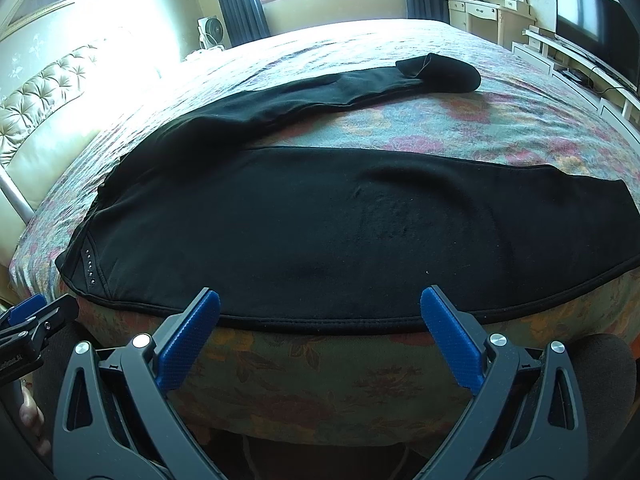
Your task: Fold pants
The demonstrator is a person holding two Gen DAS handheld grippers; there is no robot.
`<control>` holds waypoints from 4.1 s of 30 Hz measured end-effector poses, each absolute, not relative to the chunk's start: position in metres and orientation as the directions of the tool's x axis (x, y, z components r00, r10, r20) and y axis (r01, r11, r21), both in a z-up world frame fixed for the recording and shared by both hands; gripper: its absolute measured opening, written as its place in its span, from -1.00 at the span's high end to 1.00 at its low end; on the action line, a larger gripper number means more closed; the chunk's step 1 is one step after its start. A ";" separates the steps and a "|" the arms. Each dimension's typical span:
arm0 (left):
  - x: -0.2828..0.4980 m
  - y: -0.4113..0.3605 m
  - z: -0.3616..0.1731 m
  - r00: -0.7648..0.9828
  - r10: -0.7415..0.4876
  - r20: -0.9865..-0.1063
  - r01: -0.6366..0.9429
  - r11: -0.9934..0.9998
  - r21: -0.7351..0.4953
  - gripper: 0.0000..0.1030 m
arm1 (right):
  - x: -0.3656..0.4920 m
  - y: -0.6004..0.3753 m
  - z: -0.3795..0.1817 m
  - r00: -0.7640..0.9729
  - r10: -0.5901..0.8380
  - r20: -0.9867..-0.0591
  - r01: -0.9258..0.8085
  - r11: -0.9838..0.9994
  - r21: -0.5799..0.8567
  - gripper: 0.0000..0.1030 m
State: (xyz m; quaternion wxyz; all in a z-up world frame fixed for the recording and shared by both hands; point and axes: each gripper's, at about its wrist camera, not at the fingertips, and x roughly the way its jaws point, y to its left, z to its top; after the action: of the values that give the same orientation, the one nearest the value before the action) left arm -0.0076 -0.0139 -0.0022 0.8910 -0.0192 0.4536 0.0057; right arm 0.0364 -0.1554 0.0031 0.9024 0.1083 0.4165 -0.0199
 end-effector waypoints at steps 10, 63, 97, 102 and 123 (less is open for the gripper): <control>0.008 0.002 0.012 0.630 -0.063 -0.774 0.010 0.997 -0.073 -0.91 | 0.054 -0.153 0.002 0.635 0.065 -0.769 0.110 0.979 0.173 -0.95; 0.361 0.249 -0.081 0.404 -0.531 -0.745 0.002 0.815 -0.580 0.65 | 0.495 -0.131 -0.001 0.409 0.200 -0.891 -0.572 0.817 -0.079 -0.95; 0.141 0.252 -0.029 0.550 -0.682 -0.481 0.150 0.648 -0.747 0.67 | 0.126 -0.112 -0.011 0.592 0.126 -0.796 -0.445 0.875 -0.192 0.48; 0.095 0.261 -0.058 0.552 -0.623 -0.554 0.000 0.664 -0.748 0.19 | 0.129 -0.160 0.010 0.554 0.335 -0.762 -0.239 0.941 0.240 -0.59; 0.100 0.216 -0.064 0.673 -0.474 -0.568 -0.299 0.528 -0.795 -0.34 | 0.146 -0.195 -0.024 0.600 0.423 -0.679 0.204 0.740 0.641 -0.59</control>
State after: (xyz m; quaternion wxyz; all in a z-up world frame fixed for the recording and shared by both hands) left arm 0.1003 0.2161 -0.0645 0.7768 -0.4827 0.4006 -0.0562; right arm 0.1462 -0.1951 -0.0242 0.8211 0.3544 0.4425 0.0666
